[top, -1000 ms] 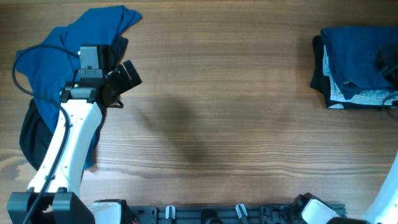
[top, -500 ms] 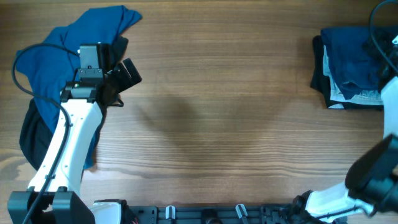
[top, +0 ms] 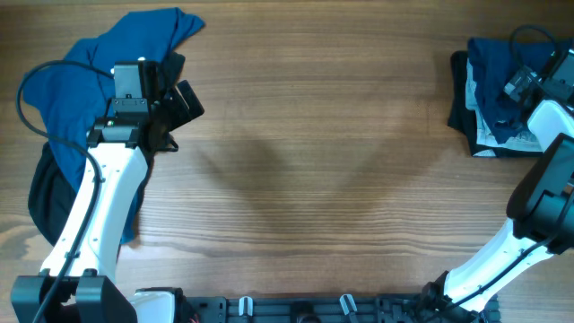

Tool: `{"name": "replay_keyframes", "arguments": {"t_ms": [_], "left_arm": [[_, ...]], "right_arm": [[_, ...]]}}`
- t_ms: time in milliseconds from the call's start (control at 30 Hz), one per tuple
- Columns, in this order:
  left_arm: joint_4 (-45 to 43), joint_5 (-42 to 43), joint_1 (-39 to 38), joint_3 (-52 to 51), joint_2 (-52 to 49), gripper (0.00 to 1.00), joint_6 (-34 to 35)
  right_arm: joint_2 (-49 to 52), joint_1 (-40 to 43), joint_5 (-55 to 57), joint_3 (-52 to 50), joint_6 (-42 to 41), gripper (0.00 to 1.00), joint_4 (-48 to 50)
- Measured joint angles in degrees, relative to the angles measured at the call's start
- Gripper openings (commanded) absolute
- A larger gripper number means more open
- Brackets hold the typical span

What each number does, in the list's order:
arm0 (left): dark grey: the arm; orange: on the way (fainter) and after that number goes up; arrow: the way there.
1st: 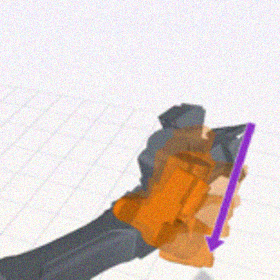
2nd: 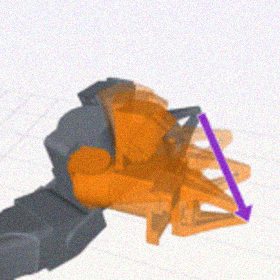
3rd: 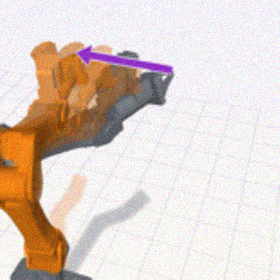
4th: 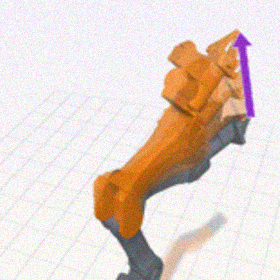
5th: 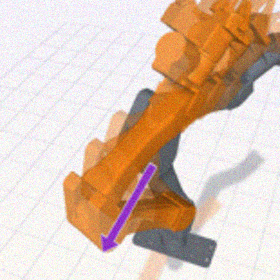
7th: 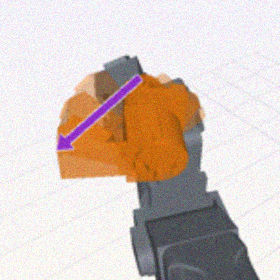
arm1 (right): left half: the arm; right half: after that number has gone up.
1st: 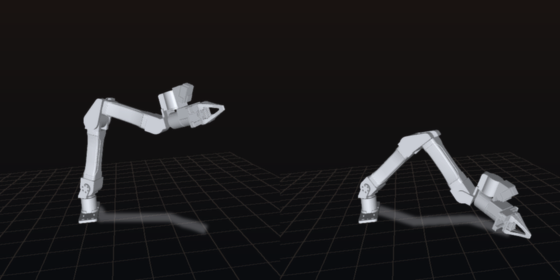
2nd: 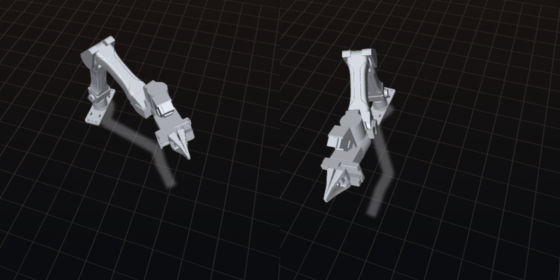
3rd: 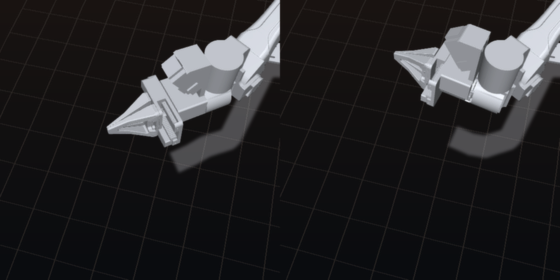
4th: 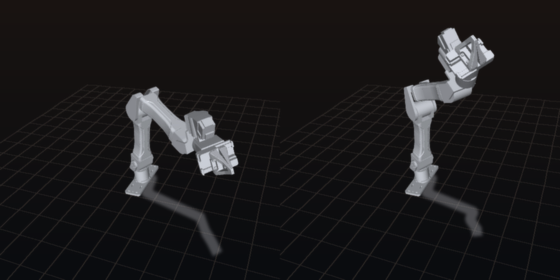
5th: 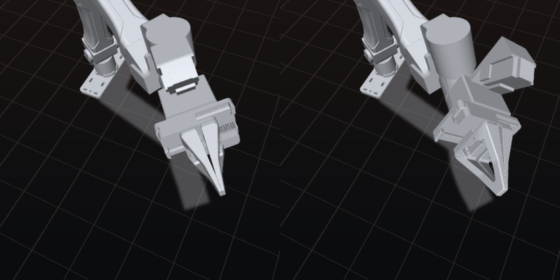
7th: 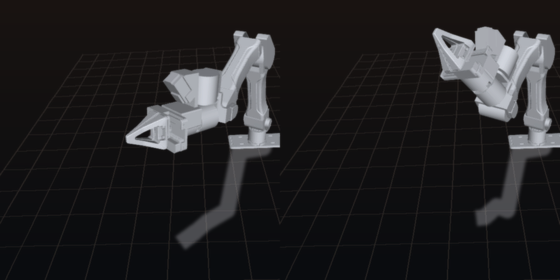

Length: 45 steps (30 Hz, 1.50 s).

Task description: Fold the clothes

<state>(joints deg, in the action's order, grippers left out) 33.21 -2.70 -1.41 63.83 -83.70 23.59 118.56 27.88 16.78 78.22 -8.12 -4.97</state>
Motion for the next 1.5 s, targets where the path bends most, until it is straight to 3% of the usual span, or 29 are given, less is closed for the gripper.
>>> {"name": "replay_keyframes", "arguments": {"t_ms": [233,533,833,1067,1367,1500], "left_arm": [[0.0,0.0,0.0,0.0,0.0,1.00,0.0],[0.0,0.0,0.0,0.0,0.0,1.00,0.0],[0.9,0.0,0.0,0.0,0.0,1.00,0.0],[0.9,0.0,0.0,0.0,0.0,1.00,0.0],[1.0,0.0,0.0,0.0,0.0,1.00,0.0],[1.6,0.0,0.0,0.0,0.0,1.00,0.0]], "right_arm": [[-7.8,0.1,-3.4,-1.7,-0.2,1.00,-2.7],[-45.2,0.0,-28.5,-1.7,-0.3,1.00,-12.2],[-67.3,0.0,-37.3,-1.7,-0.7,1.00,-20.0],[-71.9,0.0,-37.8,-1.7,-0.7,1.00,-28.6],[-69.1,0.0,-37.8,-1.9,-0.8,1.00,-51.0],[-66.2,0.0,-37.8,-1.9,-0.8,1.00,-56.2]]}}
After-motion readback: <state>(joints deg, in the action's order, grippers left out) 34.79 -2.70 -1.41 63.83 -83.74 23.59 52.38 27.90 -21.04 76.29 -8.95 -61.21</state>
